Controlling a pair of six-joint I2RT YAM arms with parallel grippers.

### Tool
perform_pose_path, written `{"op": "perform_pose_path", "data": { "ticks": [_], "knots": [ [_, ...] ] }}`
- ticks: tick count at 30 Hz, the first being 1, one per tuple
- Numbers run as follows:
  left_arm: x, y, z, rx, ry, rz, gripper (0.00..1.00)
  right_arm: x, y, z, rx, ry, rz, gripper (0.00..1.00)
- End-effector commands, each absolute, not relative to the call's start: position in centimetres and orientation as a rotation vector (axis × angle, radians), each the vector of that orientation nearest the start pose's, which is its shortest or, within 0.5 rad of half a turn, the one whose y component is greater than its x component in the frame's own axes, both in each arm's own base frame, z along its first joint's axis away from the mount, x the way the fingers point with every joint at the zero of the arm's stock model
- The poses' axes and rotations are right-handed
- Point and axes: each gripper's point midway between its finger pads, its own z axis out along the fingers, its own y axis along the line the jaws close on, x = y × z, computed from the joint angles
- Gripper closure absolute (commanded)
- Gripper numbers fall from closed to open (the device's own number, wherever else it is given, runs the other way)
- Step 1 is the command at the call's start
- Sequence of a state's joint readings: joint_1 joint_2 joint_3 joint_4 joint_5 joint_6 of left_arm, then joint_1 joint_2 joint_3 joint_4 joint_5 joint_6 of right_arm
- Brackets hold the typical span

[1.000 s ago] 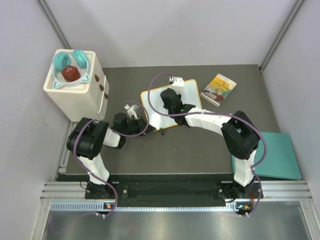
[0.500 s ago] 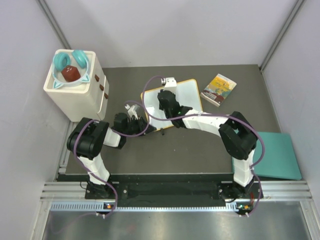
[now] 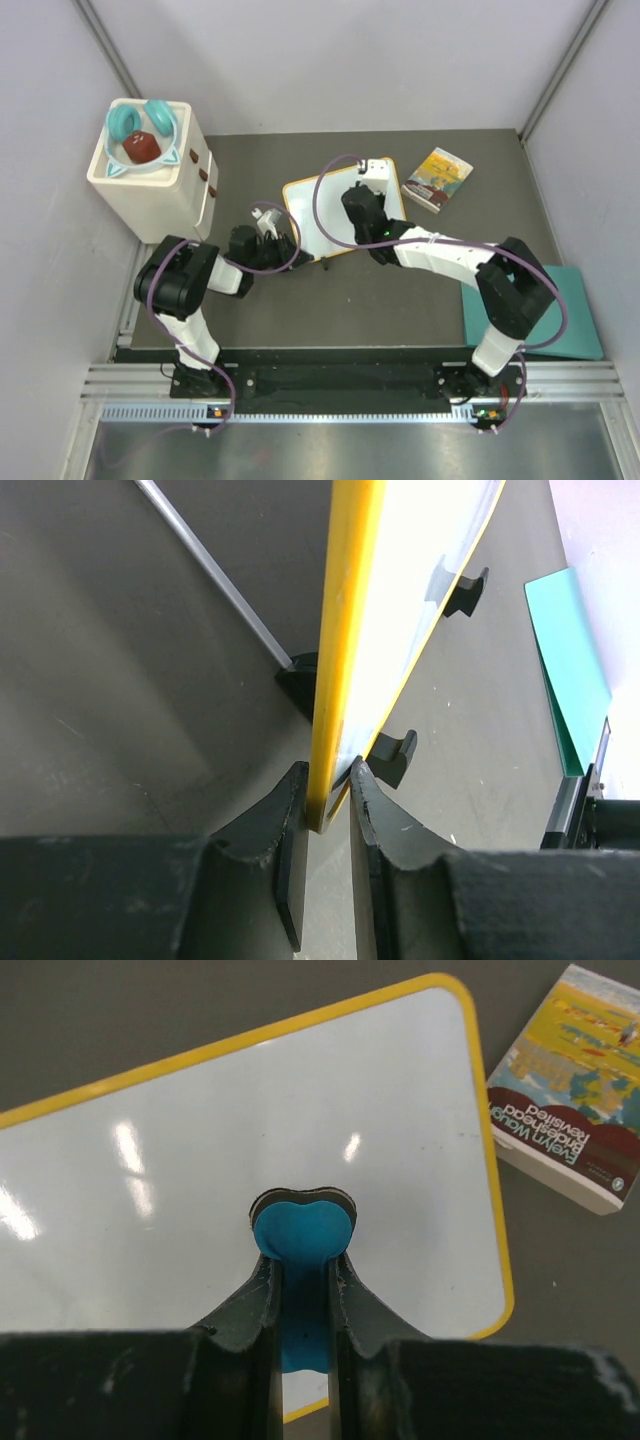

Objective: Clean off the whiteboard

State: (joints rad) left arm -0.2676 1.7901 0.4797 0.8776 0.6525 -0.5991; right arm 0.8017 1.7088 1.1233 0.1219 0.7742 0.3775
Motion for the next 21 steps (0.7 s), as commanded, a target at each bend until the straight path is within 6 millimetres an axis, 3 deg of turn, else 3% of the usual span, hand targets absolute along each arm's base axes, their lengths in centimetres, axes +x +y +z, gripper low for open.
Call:
{"op": "perform_pose_path", "data": {
  "ticks": [1, 8, 9, 10, 11, 13, 14, 16, 17, 21],
  "knots": [
    [31.7, -19.1, -0.3, 0.001, 2.237, -0.975, 1.0, 40.0, 23.2, 19.2, 0.167, 1.833, -0.003, 1.0],
    [31.4, -18.8, 0.7, 0.002, 2.181, -0.952, 0.93, 37.3, 20.5, 20.0, 0.254, 1.833, 0.037, 1.0],
    [31.4, -18.7, 0.8, -0.001, 2.175, -0.949, 0.92, 36.7, 20.0, 19.4, 0.267, 1.844, 0.038, 1.0],
    [31.4, -18.7, 1.2, -0.001, 2.161, -0.946, 0.82, 36.3, 19.7, 20.1, 0.286, 1.834, 0.061, 1.0],
    [31.3, -18.5, 1.3, -0.002, 2.148, -0.938, 0.78, 35.5, 19.1, 19.1, 0.282, 1.864, 0.049, 1.0],
    [31.2, -18.5, 1.8, -0.001, 2.125, -0.937, 0.68, 34.5, 18.9, 19.6, 0.317, 1.866, 0.119, 1.0],
    [31.1, -18.5, 2.0, 0.007, 2.115, -0.944, 0.63, 33.7, 18.4, 18.4, 0.323, 1.892, 0.118, 1.0],
    [31.1, -18.5, 2.1, 0.011, 2.108, -0.945, 0.54, 32.7, 18.2, 18.6, 0.363, 1.892, 0.197, 1.0],
    [31.1, -18.6, 2.3, 0.019, 2.104, -0.951, 0.47, 32.0, 17.9, 17.7, 0.366, 1.908, 0.207, 1.0],
    [31.1, -19.2, 2.3, 0.066, 2.111, -0.962, 0.43, 30.3, 17.7, 16.5, 0.379, 1.946, 0.276, 1.0]
  ]
}}
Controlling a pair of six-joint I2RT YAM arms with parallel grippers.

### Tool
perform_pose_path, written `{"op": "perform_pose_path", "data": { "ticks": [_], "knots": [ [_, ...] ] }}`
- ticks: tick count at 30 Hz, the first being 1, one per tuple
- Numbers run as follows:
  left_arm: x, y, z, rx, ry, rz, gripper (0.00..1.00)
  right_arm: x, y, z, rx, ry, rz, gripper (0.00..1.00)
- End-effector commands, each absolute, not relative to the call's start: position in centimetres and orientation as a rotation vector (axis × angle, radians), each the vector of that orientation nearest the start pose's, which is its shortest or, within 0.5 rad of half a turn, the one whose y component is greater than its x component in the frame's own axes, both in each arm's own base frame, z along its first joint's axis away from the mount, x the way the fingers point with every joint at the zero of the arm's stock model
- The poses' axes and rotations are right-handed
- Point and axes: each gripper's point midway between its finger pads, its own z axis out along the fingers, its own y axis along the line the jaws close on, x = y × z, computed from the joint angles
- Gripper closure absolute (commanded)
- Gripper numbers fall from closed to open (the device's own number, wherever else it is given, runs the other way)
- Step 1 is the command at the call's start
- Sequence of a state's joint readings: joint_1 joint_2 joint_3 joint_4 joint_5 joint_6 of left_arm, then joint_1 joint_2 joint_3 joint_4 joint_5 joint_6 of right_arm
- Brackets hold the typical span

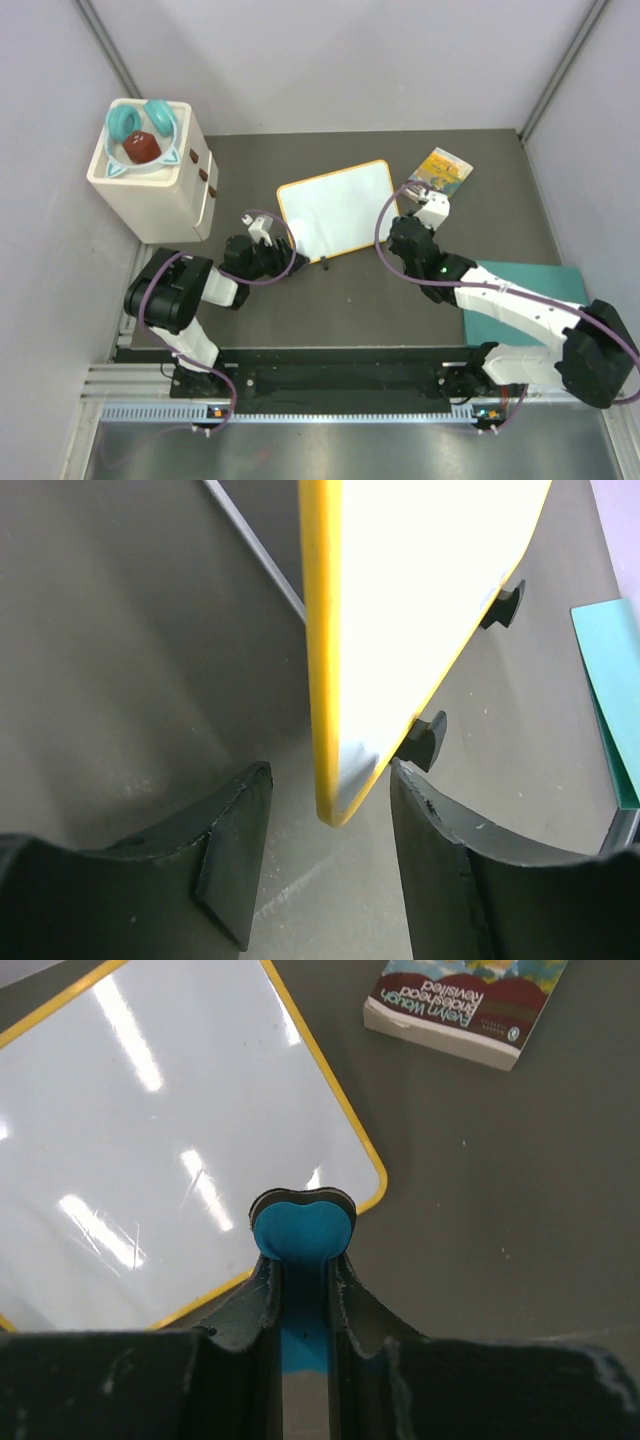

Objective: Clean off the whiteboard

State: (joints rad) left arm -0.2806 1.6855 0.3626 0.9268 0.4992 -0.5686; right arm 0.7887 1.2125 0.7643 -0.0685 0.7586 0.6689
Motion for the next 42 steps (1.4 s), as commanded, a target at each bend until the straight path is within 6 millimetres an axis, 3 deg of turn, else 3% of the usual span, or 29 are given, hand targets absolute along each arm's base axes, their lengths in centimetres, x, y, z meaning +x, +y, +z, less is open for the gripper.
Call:
{"op": "perform_pose_path", "data": {
  "ticks": [1, 6, 9, 11, 12, 14, 15, 17, 18, 22, 24, 29, 34, 38, 41, 42],
  "knots": [
    [31.0, -19.4, 2.3, 0.085, 2.111, -0.963, 0.42, 30.0, 17.5, 16.2, 0.38, 1.956, 0.275, 1.0],
    [30.5, -19.6, 3.0, 0.117, 2.09, -0.957, 0.37, 28.3, 17.5, 15.1, 0.383, 1.997, 0.3, 1.0],
    [30.2, -19.0, 4.5, 0.084, 2.04, -0.916, 0.32, 27.1, 17.8, 14.0, 0.39, 2.043, 0.327, 1.0],
    [29.7, -17.8, 4.0, 0.01, 2.062, -0.858, 0.28, 26.4, 18.0, 12.8, 0.387, 2.078, 0.339, 0.94],
    [29.7, -17.5, 5.3, 0.004, 2.023, -0.852, 0.27, 26.0, 18.4, 12.3, 0.383, 2.103, 0.369, 0.86],
    [29.1, -16.3, 4.8, -0.064, 2.048, -0.795, 0.22, 25.2, 18.5, 10.7, 0.389, 2.141, 0.387, 0.75],
    [29.2, -16.0, 6.0, -0.091, 2.014, -0.788, 0.2, 24.9, 18.7, 10.2, 0.407, 2.158, 0.418, 0.6],
    [28.7, -14.9, 5.4, -0.153, 2.05, -0.732, 0.16, 24.2, 18.6, 8.9, 0.427, 2.184, 0.427, 0.46],
    [28.8, -14.6, 6.0, -0.175, 2.043, -0.722, 0.15, 24.1, 18.7, 8.6, 0.435, 2.19, 0.436, 0.34],
    [29.3, -14.5, 6.5, -0.188, 2.083, -0.693, 0.09, 23.9, 18.2, 8.2, 0.451, 2.203, 0.406, 0.1],
    [29.2, -14.4, 5.7, -0.211, 2.137, -0.677, 0.01, 24.4, 18.2, 9.3, 0.449, 2.182, 0.39, 0.01],
    [29.9, -14.7, 5.2, -0.262, 2.21, -0.668, 0.01, 25.0, 17.6, 11.4, 0.362, 2.136, 0.345, 0.01],
    [29.9, -14.9, 4.7, -0.226, 2.264, -0.676, 0.01, 25.4, 17.1, 15.6, 0.237, 1.956, 0.432, 0.01],
    [29.9, -14.9, 5.0, -0.234, 2.281, -0.695, 0.01, 26.2, 14.3, 18.2, 0.169, 1.868, 0.309, 0.01],
    [30.6, -13.5, 6.5, -0.267, 2.254, -0.593, 0.01, 27.0, 11.5, 19.0, 0.187, 1.836, 0.24, 0.01],
    [30.9, -13.1, 7.9, -0.246, 2.211, -0.576, 0.01, 27.2, 11.4, 19.1, 0.183, 1.834, 0.263, 0.01]
  ]
}}
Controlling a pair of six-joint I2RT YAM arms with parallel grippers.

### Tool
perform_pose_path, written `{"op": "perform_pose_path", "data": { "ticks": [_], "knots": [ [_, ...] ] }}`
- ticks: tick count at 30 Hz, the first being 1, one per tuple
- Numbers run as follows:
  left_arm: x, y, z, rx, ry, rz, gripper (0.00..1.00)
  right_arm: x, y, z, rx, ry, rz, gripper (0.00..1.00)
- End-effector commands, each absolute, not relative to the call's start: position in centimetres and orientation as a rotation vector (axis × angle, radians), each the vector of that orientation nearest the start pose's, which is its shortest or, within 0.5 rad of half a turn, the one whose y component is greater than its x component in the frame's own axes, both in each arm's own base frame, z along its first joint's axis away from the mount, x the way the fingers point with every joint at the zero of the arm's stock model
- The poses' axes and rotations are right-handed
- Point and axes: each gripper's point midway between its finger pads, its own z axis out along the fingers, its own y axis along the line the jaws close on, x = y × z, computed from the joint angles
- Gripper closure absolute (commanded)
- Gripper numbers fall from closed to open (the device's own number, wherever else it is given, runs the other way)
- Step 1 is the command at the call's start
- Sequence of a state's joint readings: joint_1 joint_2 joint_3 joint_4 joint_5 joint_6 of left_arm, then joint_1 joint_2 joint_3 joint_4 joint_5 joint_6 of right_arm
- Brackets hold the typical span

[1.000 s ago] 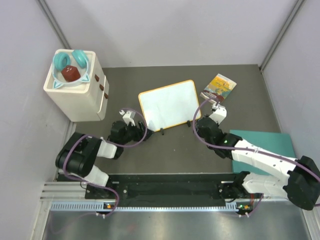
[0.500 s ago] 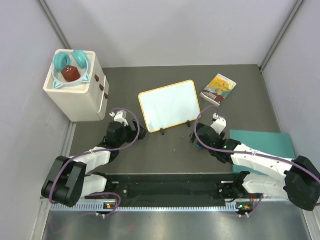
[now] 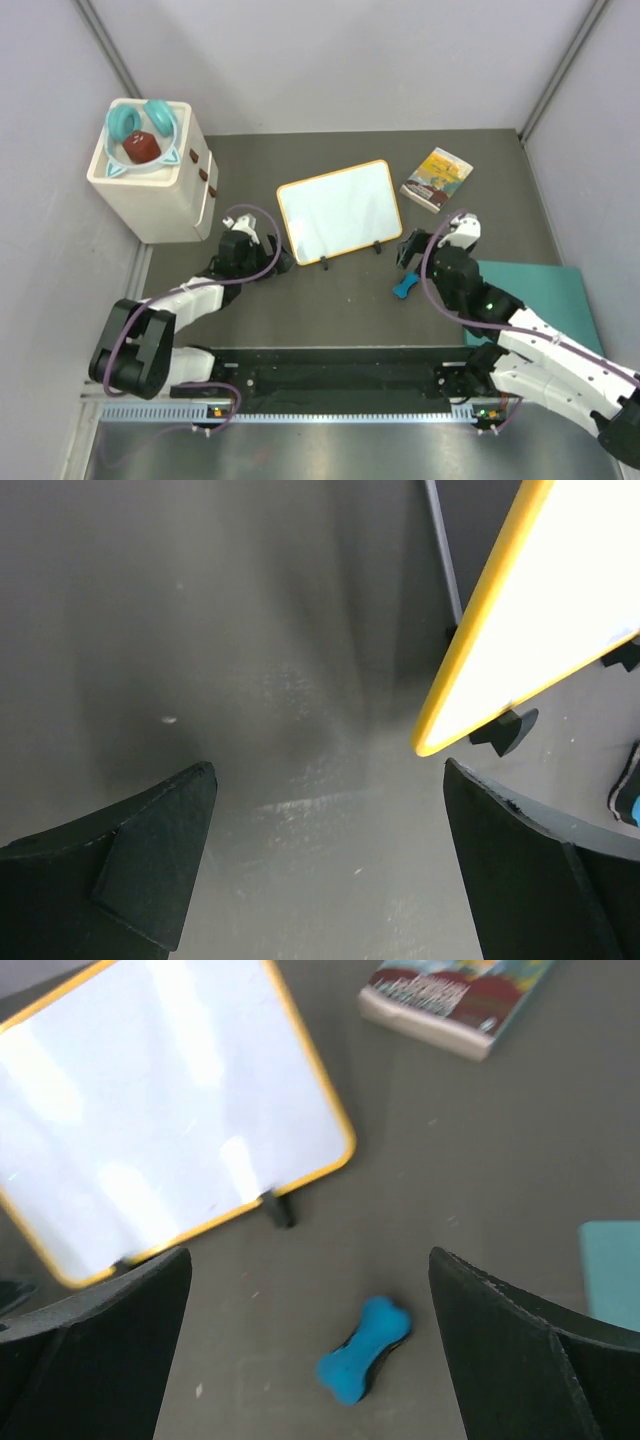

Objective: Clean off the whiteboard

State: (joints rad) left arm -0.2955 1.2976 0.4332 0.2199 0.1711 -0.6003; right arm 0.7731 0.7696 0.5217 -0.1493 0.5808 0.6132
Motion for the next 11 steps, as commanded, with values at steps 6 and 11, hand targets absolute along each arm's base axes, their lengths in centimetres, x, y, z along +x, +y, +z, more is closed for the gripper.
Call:
{"op": "perform_pose_path", "data": {
  "ticks": [6, 11],
  "knots": [
    [32.3, -10.8, 13.3, -0.19, 2.109, -0.444, 0.01, 28.6, 7.9, 18.2, 0.239, 1.814, 0.261, 0.01],
    [32.4, -10.9, 14.8, -0.117, 2.103, -0.455, 0.01, 29.8, 6.5, 17.1, 0.253, 1.818, 0.251, 0.01]
  ]
}}
